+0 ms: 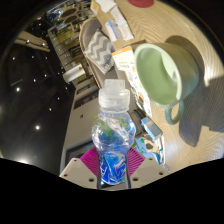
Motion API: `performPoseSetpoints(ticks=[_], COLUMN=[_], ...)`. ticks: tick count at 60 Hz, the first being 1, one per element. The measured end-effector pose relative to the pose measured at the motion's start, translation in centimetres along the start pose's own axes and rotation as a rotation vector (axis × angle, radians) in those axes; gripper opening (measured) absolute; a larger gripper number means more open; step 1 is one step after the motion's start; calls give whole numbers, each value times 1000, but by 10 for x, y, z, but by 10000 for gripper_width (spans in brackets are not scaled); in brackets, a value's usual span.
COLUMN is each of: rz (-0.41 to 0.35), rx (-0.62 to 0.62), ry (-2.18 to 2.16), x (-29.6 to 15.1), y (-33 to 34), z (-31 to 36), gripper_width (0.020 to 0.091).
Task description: Pour water
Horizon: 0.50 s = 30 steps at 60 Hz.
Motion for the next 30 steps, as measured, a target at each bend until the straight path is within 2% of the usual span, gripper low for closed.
performPoseSetpoints(ticks=[8, 13, 20, 30], rz=[5, -56, -163, -283], rx=[-18, -55, -107, -57], ry=[485, 854, 1284, 1763], x=[-16, -32, -81, -162], y=[14, 16, 36, 51], z=[35, 74, 133, 152], gripper_width=[319, 321, 324, 323])
Point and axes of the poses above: the point between the fingertips, and its own axes, seen from behind it with the camera up: z to the left, x down, y backward, against the way the camera looks, the point moved 3 cm from there along y, backward, against the way the camera looks, and after that the axes turned 15 degrees about -z, right-handed, at the moved point
